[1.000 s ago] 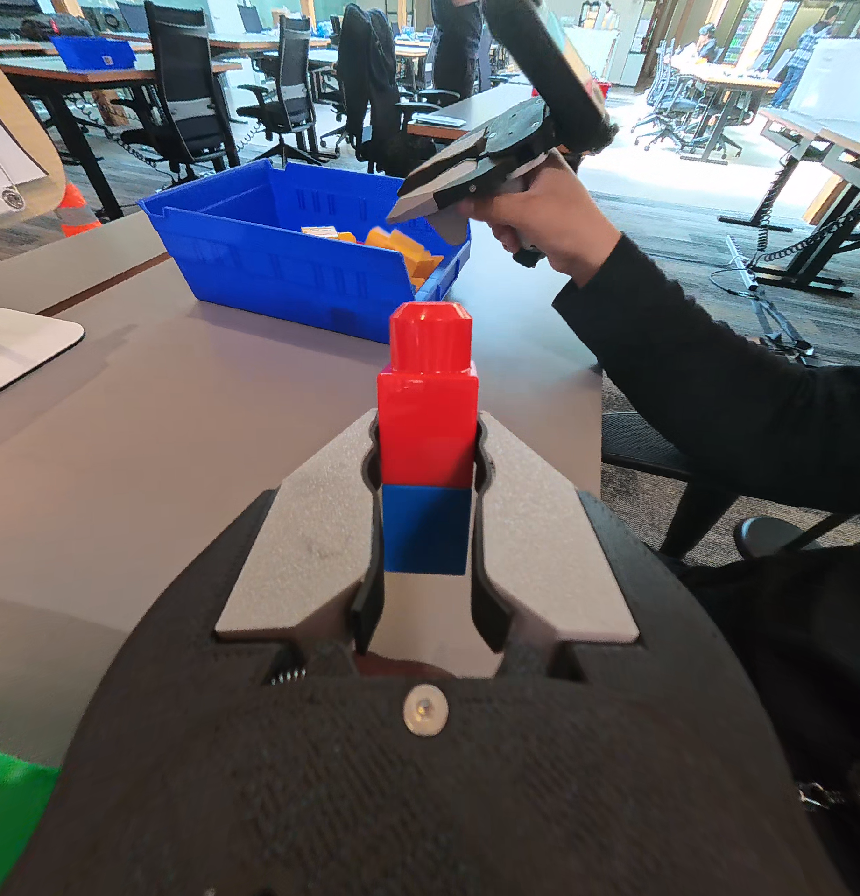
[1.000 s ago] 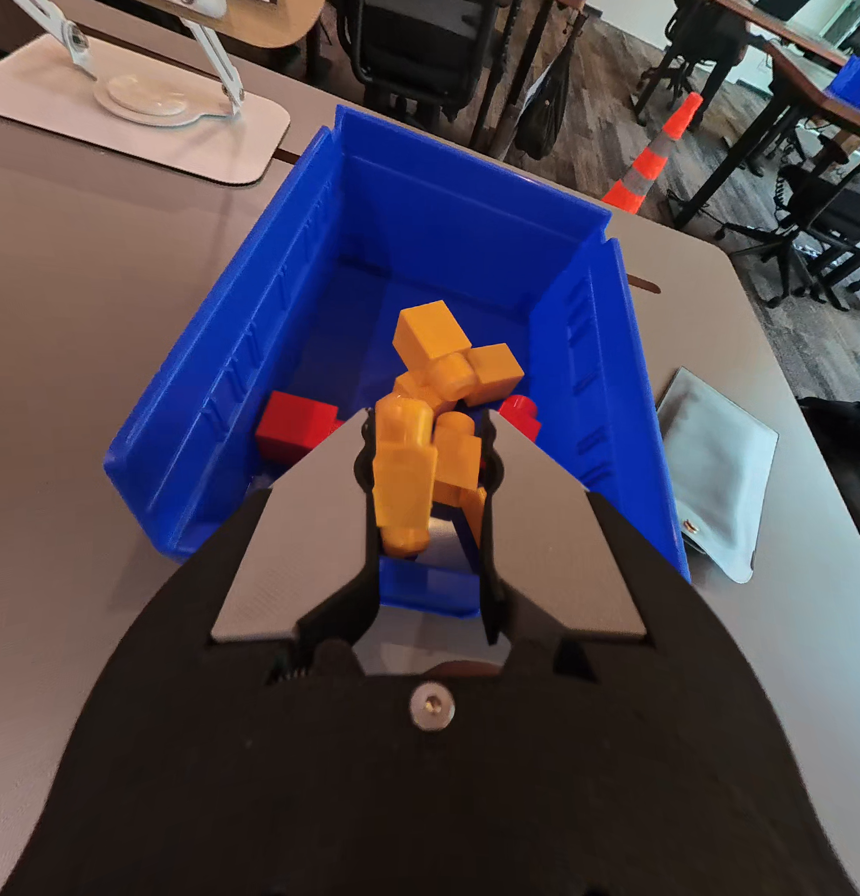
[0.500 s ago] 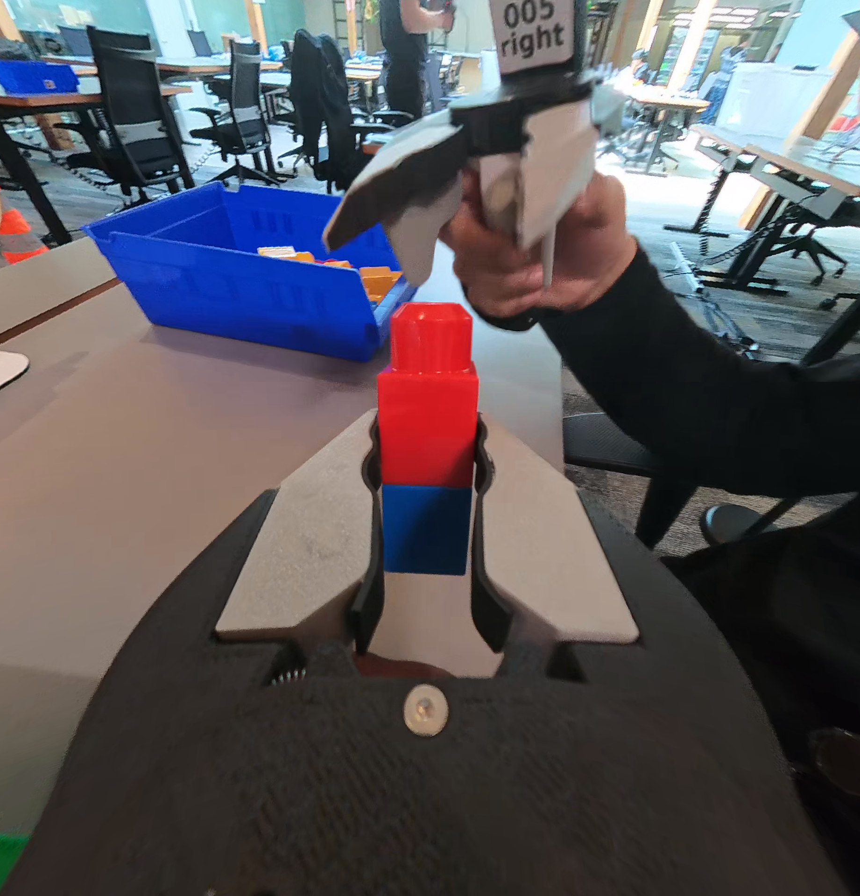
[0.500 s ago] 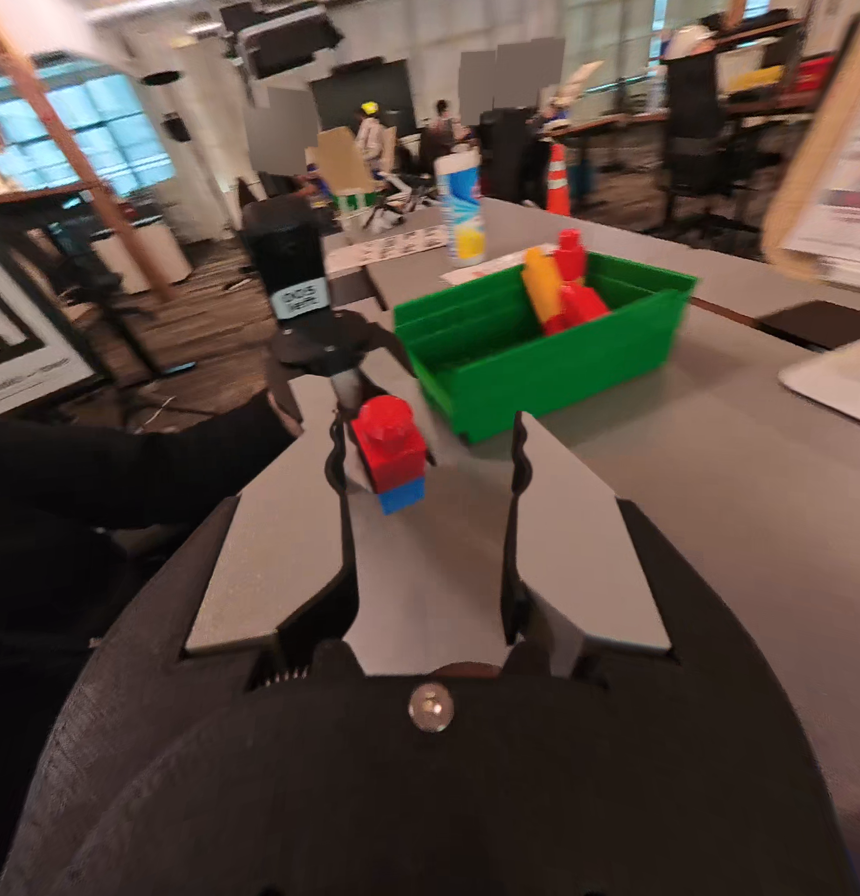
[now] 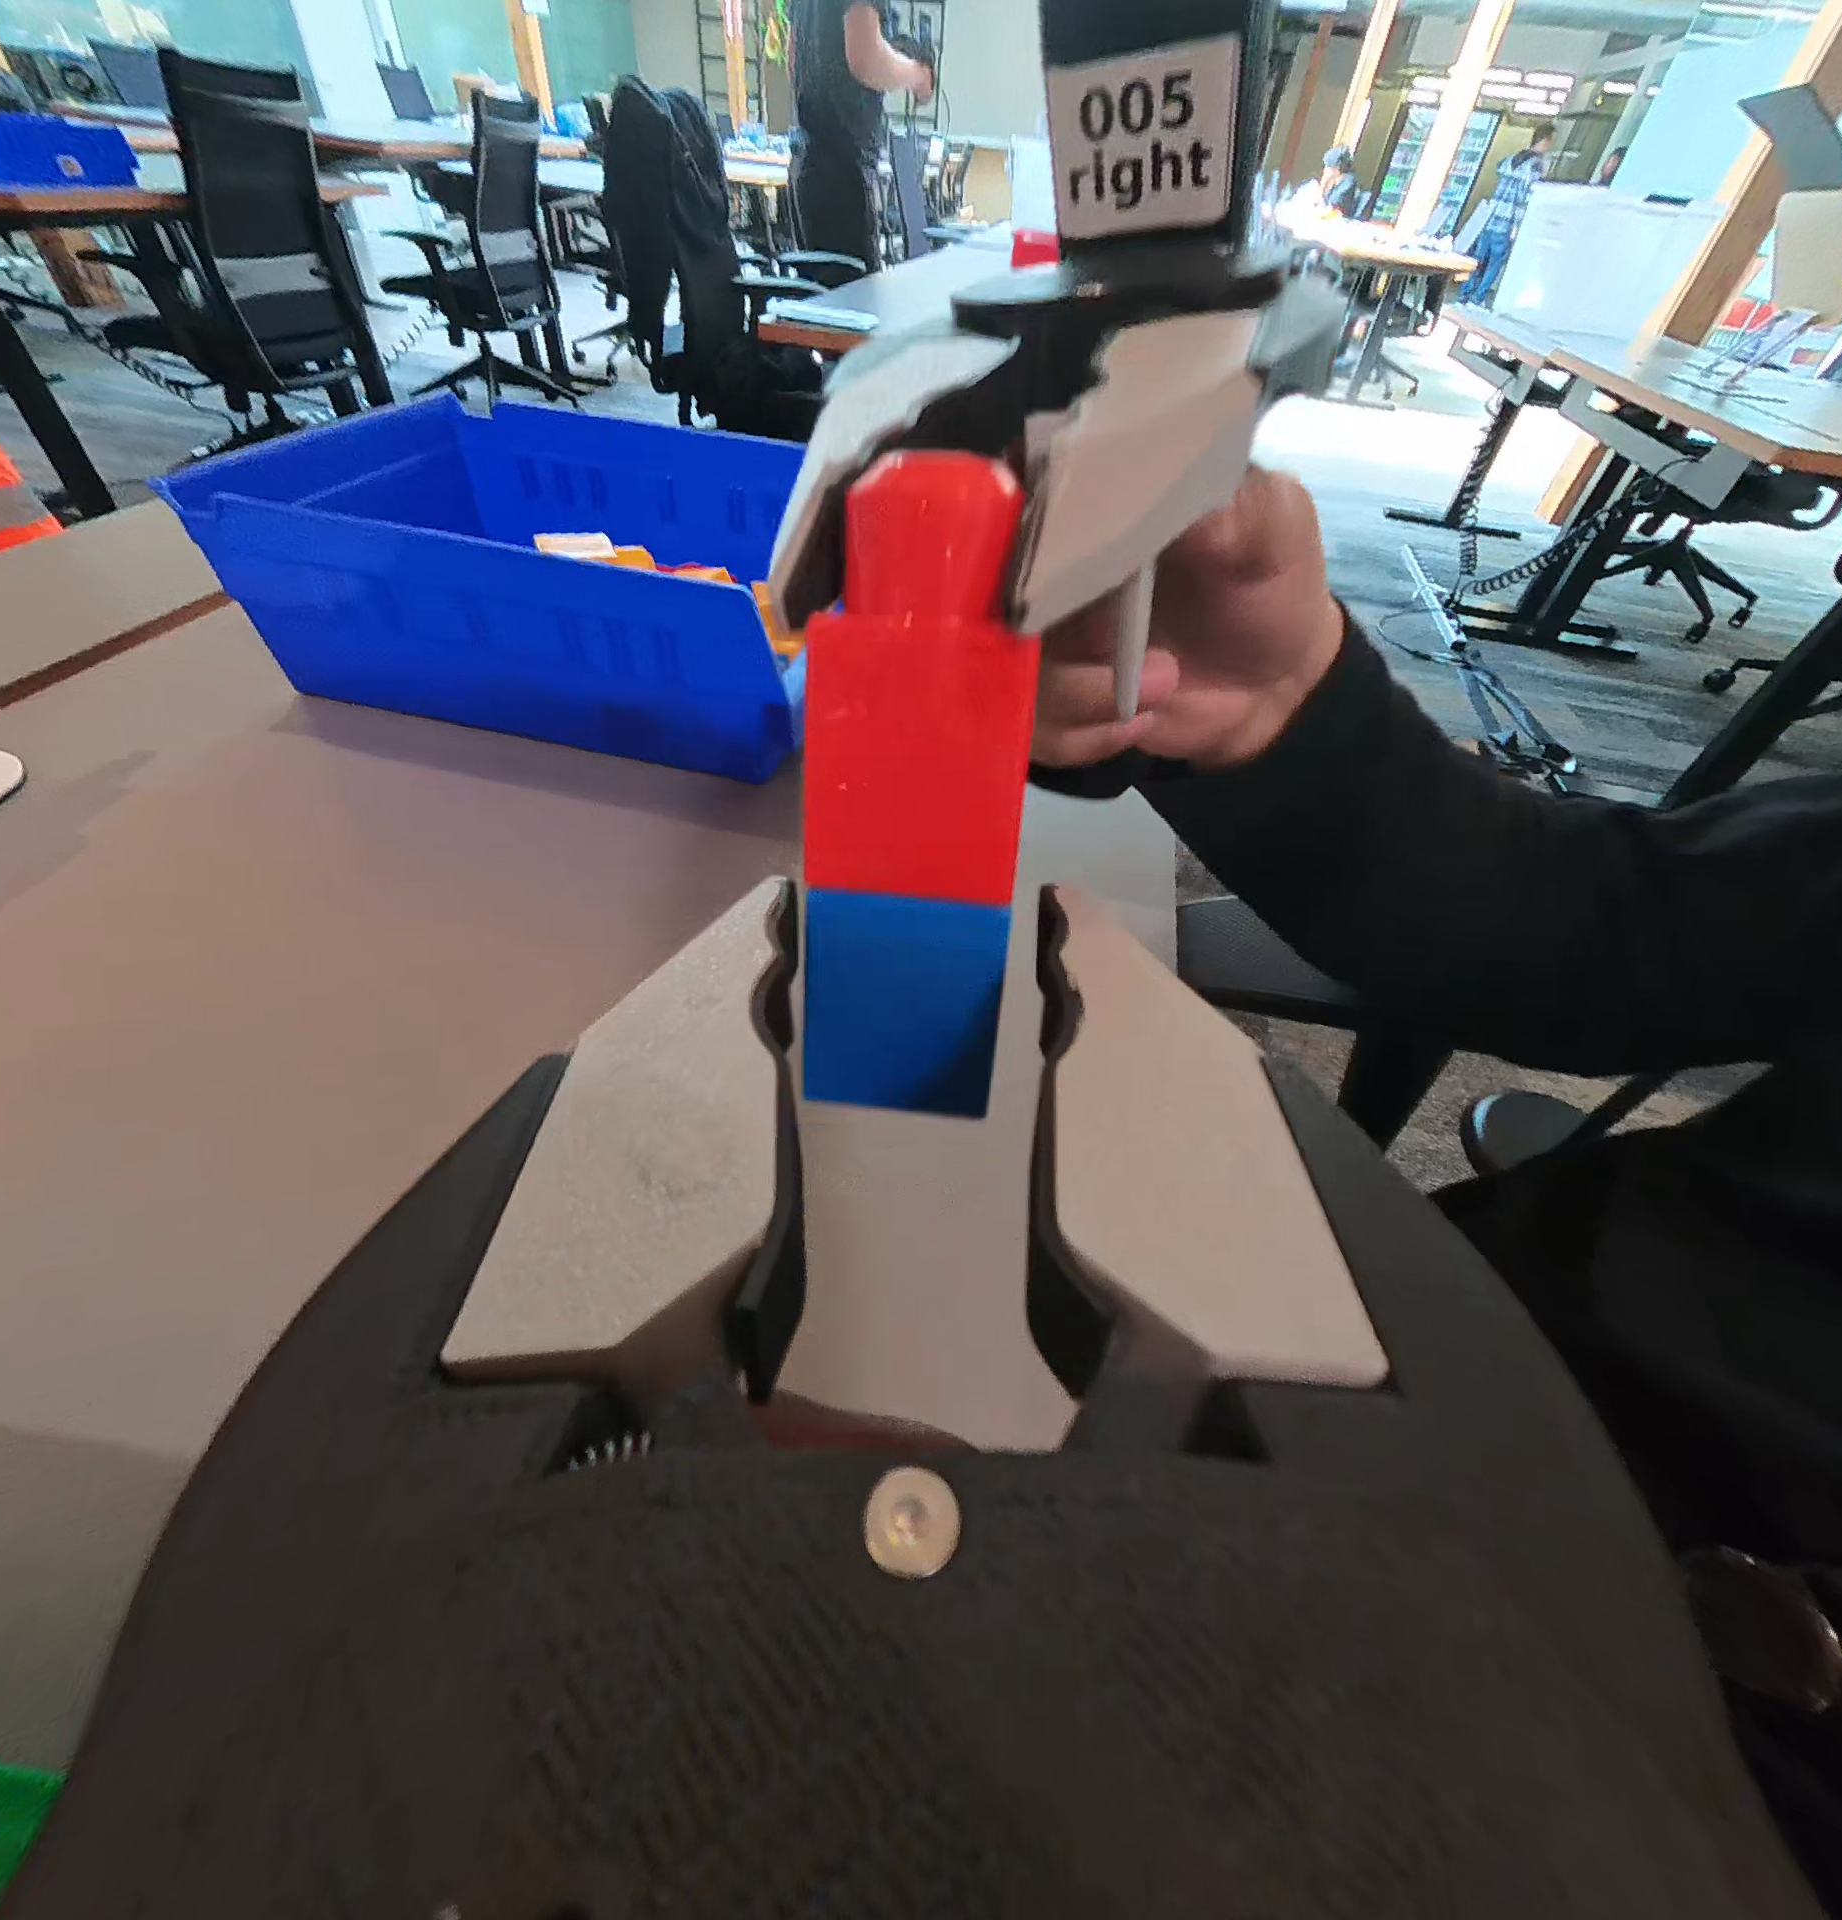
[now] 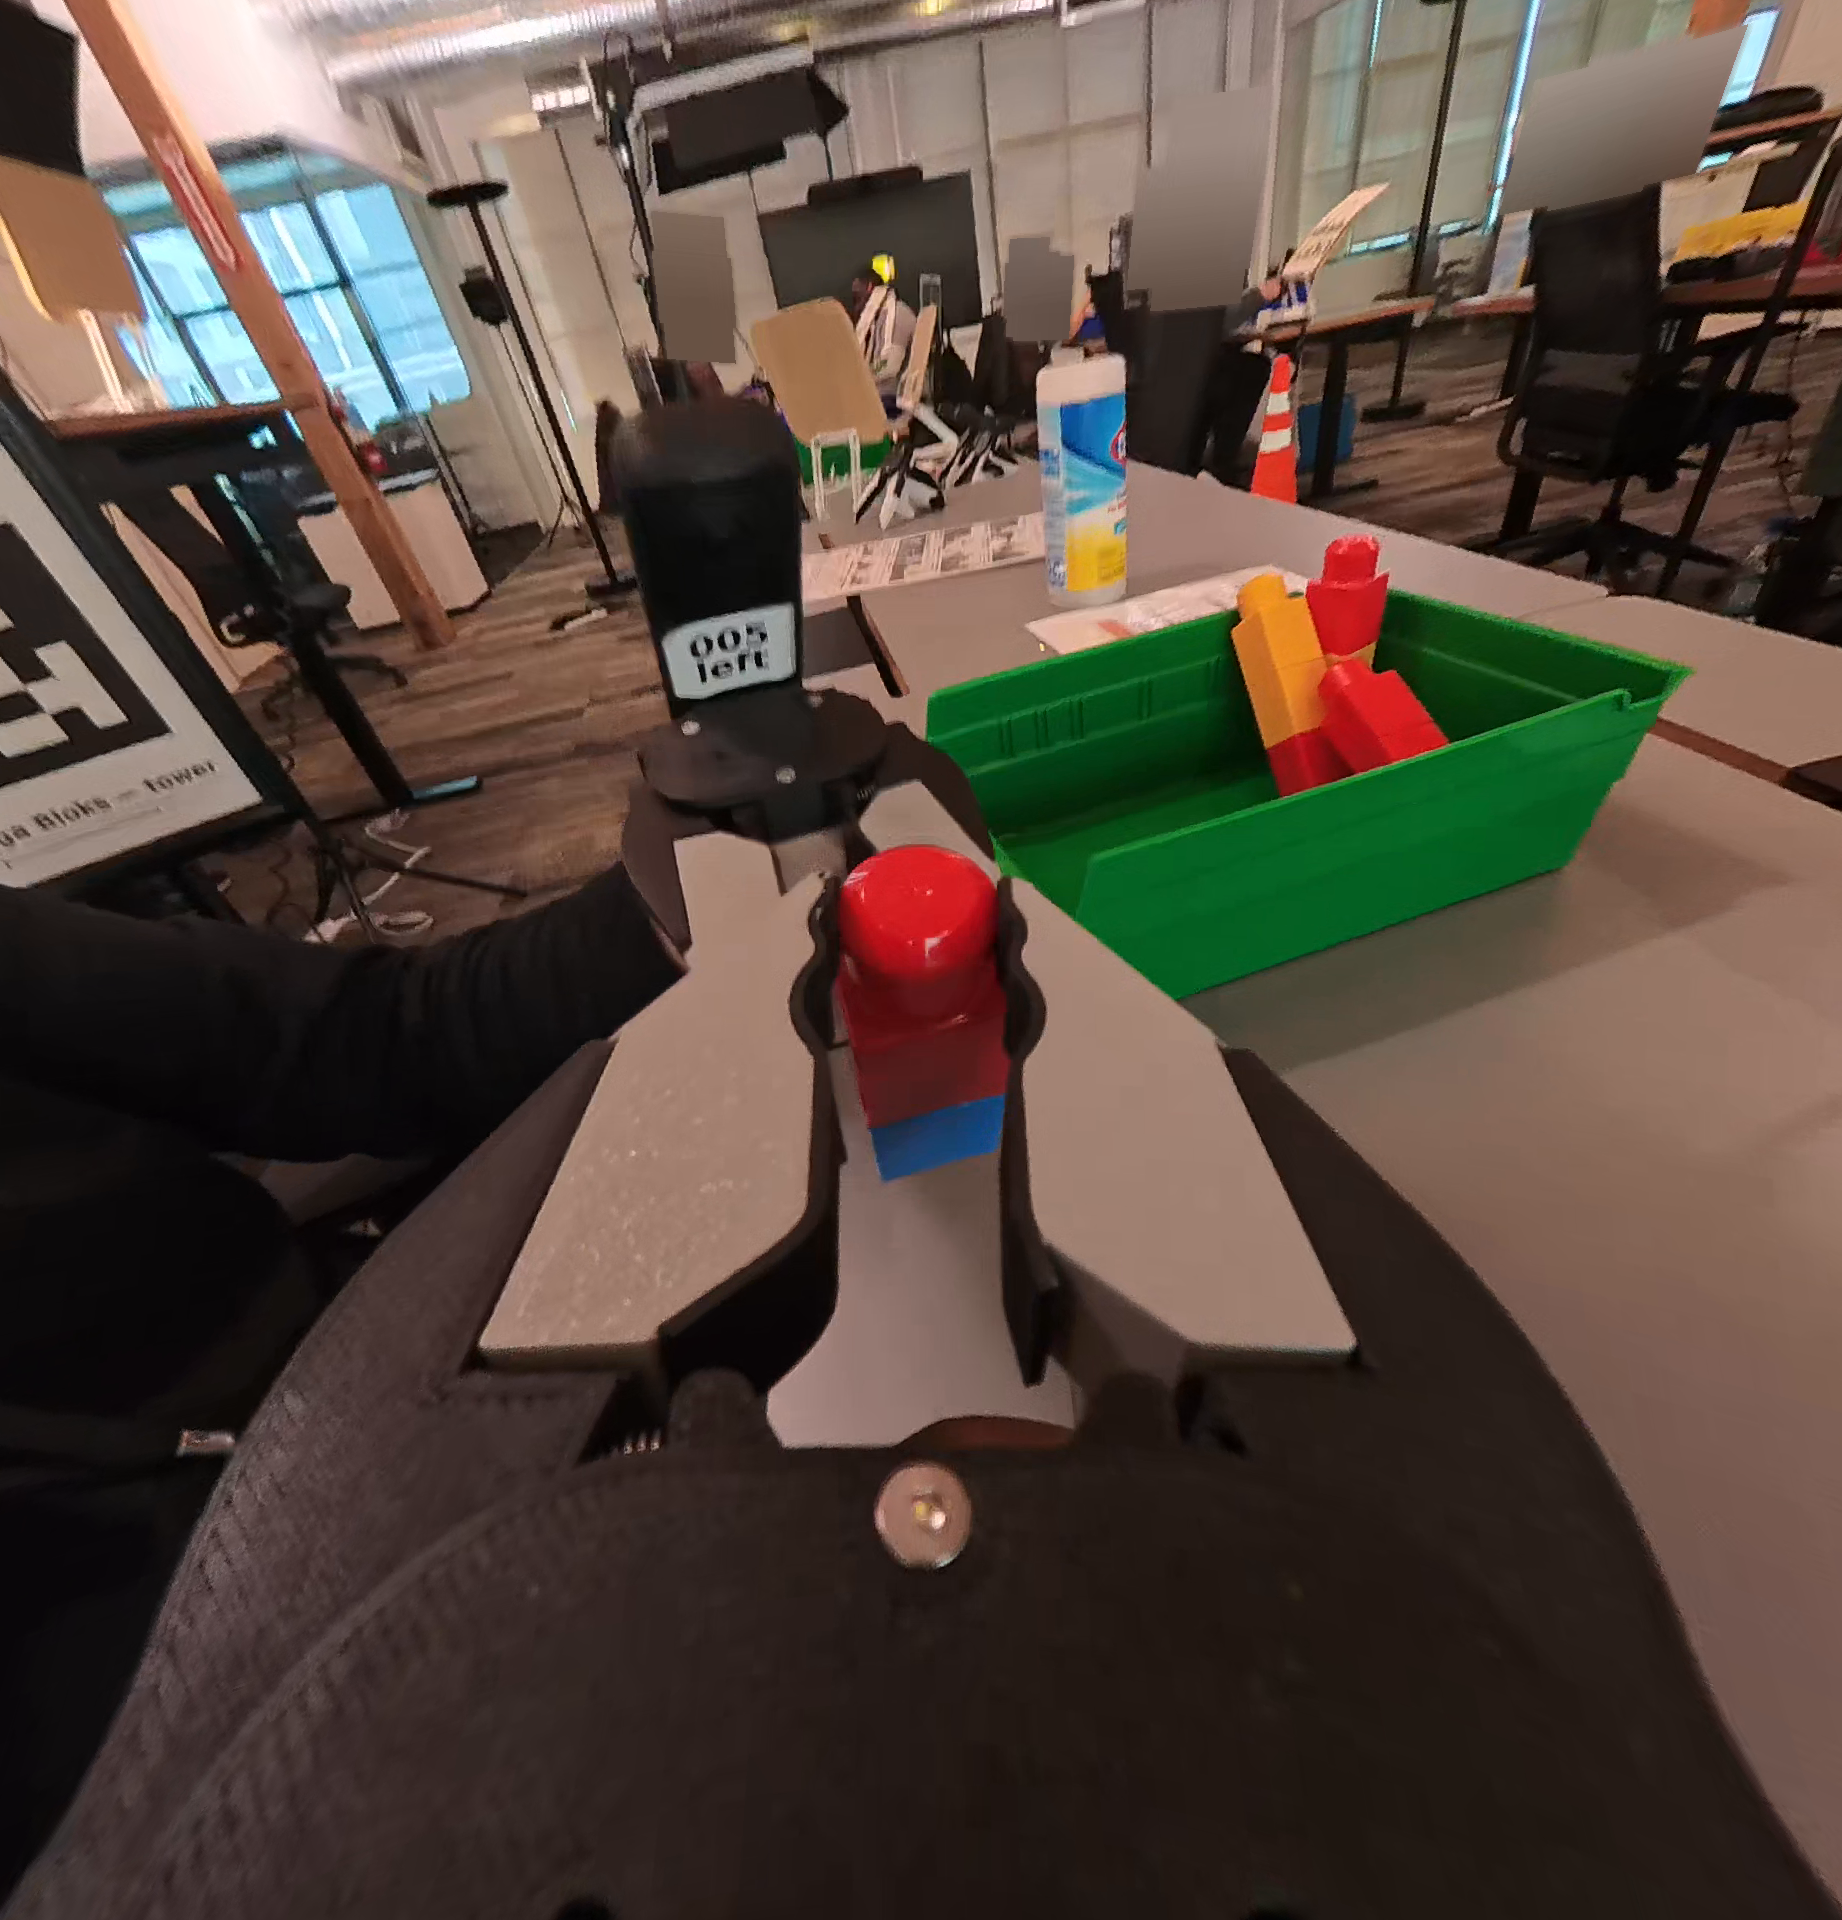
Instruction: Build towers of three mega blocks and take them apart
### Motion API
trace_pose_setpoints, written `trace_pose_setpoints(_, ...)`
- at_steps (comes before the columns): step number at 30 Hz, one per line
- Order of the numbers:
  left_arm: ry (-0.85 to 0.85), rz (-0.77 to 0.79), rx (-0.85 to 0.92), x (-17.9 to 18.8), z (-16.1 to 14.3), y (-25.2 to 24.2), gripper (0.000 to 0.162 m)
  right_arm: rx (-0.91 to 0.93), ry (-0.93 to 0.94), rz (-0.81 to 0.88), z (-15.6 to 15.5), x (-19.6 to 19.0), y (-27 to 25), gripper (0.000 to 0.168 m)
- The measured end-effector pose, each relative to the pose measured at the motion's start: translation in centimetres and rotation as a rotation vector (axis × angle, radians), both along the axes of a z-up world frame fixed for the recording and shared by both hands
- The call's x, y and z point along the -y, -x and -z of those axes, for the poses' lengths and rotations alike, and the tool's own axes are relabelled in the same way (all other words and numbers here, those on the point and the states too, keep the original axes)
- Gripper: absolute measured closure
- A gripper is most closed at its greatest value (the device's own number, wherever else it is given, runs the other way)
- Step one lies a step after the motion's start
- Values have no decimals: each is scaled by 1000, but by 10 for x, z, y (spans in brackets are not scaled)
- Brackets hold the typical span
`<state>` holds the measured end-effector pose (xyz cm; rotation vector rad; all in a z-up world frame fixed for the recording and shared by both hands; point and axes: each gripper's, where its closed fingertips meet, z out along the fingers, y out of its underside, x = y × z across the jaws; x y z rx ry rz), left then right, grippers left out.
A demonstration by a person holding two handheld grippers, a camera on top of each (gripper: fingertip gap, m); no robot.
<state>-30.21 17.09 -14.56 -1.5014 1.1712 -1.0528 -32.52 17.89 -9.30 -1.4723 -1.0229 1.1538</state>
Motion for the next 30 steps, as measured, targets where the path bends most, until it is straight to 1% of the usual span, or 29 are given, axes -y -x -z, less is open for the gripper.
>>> trace_pose_setpoints(2,-2,0,-16,0,4,-1,120,-19,18,-18,-4,2,-5,142)
trace_pose_setpoints(3,-9,4,-16,1,4,-3,126,-14,19,-18,-4,3,-6,142)
trace_pose_setpoints(4,-17,12,-15,3,4,-5,128,-13,11,-11,-4,2,-7,142)
trace_pose_setpoints(8,-47,14,-63,6,8,-7,129,-5,-10,-27,-4,7,-3,142)
trace_pose_setpoints(10,-53,28,-43,10,4,-8,128,-42,-20,-61,-8,11,-3,141)
trace_pose_setpoints(11,-41,46,-26,13,0,-8,129,-63,-10,-94,-10,15,-2,139)
trace_pose_setpoints(13,-25,66,-5,17,-4,-8,129,-100,-1,-139,-15,21,-2,129)
trace_pose_setpoints(18,-37,53,-10,14,-5,-6,129,-19,-41,-112,0,17,4,109)
trace_pose_setpoints(19,-31,59,-10,15,-4,-6,128,-6,-41,-115,3,18,7,109)
trace_pose_setpoints(20,-29,58,-13,15,-3,-7,128,-9,-49,-101,3,16,9,115)
trace_pose_setpoints(21,-34,49,-22,14,-1,-7,129,-16,-62,-99,3,16,12,132)
trace_pose_setpoints(22,-42,37,-36,12,1,-8,129,-14,-68,-92,4,15,14,132)
trace_pose_setpoints(24,-62,-16,-65,5,5,-8,128,6,-82,-64,7,11,16,131)
trace_pose_setpoints(26,-123,-133,-114,-12,8,-5,128,20,-87,22,9,-3,13,132)
trace_pose_setpoints(30,-344,-401,-281,-49,18,7,129,50,-50,228,20,-33,11,133)
